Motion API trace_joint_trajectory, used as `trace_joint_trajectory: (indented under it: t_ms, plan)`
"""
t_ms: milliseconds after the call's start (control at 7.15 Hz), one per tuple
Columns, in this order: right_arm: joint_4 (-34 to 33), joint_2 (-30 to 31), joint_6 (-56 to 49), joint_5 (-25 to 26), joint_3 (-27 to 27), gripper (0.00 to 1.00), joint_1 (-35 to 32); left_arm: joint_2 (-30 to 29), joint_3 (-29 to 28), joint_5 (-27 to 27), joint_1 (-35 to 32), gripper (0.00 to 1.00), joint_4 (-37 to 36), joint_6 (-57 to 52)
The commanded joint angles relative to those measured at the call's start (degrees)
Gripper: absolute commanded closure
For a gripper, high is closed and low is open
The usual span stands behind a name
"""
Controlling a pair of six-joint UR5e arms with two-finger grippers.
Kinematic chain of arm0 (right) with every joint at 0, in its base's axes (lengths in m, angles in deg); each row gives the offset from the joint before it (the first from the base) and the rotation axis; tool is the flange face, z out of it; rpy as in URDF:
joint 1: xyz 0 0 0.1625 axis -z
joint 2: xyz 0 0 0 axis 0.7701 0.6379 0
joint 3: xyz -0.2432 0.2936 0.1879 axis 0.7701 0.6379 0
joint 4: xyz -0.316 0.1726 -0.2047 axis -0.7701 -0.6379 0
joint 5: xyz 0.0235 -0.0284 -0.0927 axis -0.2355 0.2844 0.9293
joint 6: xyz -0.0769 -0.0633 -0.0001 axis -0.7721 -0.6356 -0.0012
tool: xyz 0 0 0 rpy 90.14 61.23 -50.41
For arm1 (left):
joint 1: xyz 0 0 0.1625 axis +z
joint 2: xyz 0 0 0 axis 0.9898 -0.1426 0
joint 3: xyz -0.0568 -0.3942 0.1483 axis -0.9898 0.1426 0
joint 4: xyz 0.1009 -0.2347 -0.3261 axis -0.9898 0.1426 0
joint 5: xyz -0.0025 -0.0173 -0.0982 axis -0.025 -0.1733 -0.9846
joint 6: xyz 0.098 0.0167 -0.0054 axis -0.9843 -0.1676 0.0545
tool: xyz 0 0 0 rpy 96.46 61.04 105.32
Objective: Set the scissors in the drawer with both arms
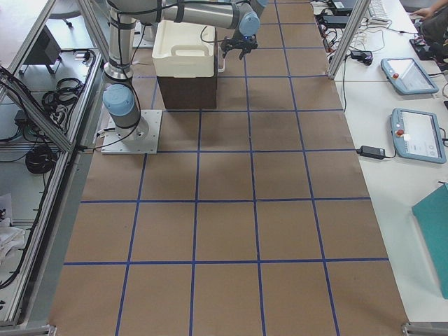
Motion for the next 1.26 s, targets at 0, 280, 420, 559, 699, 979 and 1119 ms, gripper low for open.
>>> trace_joint_trajectory:
  t_ms: [0, 280, 420, 559, 699, 979, 1119]
  plan:
    - [0.7, -0.6, 0.1, 0.0, -0.1, 0.00, 0.0, 0.0, -0.1, 0.2, 0.0, 0.86, -0.2, -0.3]
    - [2.2, -0.6, 0.2, -1.0, 0.1, 0.00, 0.0, 1.0, -0.8, 0.0, -0.4, 0.96, -0.2, 0.2]
    - [2.4, -0.6, 2.0, -1.1, 0.0, 0.00, 0.0, 0.7, -1.3, -0.3, -0.4, 0.96, -0.2, 0.0]
    - [2.4, -0.8, 2.2, -1.1, 0.0, 0.00, 0.0, 0.9, -1.3, -0.4, -0.4, 0.96, -0.2, 0.2]
    - [2.4, -0.9, 2.2, -1.2, -0.1, 0.00, 0.0, 0.9, -1.4, -0.4, -0.4, 0.95, -0.2, 0.1]
    - [2.3, -1.5, 2.2, -1.1, 0.0, 0.00, 0.0, 0.8, -1.4, -0.4, -0.4, 0.94, -0.2, -0.1]
    - [2.3, -1.6, 2.2, -1.1, 0.0, 0.00, 0.0, 0.6, -1.4, -0.4, -0.4, 0.88, -0.2, -0.4]
